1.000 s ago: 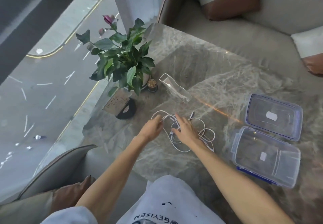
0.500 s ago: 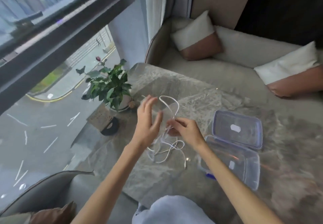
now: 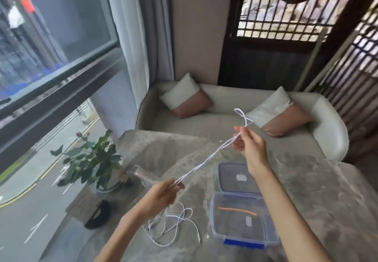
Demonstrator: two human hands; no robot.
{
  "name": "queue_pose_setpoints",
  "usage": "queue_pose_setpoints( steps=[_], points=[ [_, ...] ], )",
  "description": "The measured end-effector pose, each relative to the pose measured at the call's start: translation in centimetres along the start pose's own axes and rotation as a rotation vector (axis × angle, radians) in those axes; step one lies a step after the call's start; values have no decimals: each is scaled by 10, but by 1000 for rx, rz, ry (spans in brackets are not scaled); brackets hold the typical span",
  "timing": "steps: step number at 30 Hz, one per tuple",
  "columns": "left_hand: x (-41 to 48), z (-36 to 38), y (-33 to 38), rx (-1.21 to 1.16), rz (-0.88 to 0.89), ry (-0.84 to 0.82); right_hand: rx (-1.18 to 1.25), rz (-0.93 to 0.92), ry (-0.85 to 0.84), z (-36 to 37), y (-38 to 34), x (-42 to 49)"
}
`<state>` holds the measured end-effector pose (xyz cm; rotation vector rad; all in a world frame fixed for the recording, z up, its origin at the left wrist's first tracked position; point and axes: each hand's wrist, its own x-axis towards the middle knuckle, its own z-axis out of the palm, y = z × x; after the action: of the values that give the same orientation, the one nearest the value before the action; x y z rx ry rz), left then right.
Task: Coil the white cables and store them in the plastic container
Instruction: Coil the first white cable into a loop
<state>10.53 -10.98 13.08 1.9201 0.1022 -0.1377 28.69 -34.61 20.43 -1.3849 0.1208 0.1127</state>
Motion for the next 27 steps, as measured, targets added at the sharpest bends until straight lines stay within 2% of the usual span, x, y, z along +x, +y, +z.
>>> queue_pose_setpoints(
  steps=[2,5,6,7,8,10,11,15,18,21,25,27],
  points=[
    [13,-3,24,-46,65,-6,-190,18,43,-21,-3,2],
    [35,3,69,-137,170,-36,-1061,-43,134,-49,-11,-1],
    [43,8,84,-149,194,-57,-1164,-159,138,-51,-15,-6],
    [50,14,99,-152,215,-83,-1087,-285,58,-49,-19,-13],
    [58,20,115,-143,240,-111,-920,-388,-91,-44,-26,-20],
    [71,33,143,-80,302,-142,-596,-395,-385,-32,-38,-36],
    [76,38,155,-34,336,-138,-509,-365,-454,-30,-42,-41],
    [87,47,186,271,501,-47,-396,-420,-372,-39,-61,-45],
    [88,48,203,471,541,9,-416,-456,-345,-58,-66,-43],
    [90,46,216,561,557,113,-464,-431,-293,-75,-66,-36],
    [91,39,224,544,553,233,-639,-330,-369,-102,-66,-26],
    [93,27,227,310,506,216,-634,-332,-336,-121,-71,-23]
  ],
)
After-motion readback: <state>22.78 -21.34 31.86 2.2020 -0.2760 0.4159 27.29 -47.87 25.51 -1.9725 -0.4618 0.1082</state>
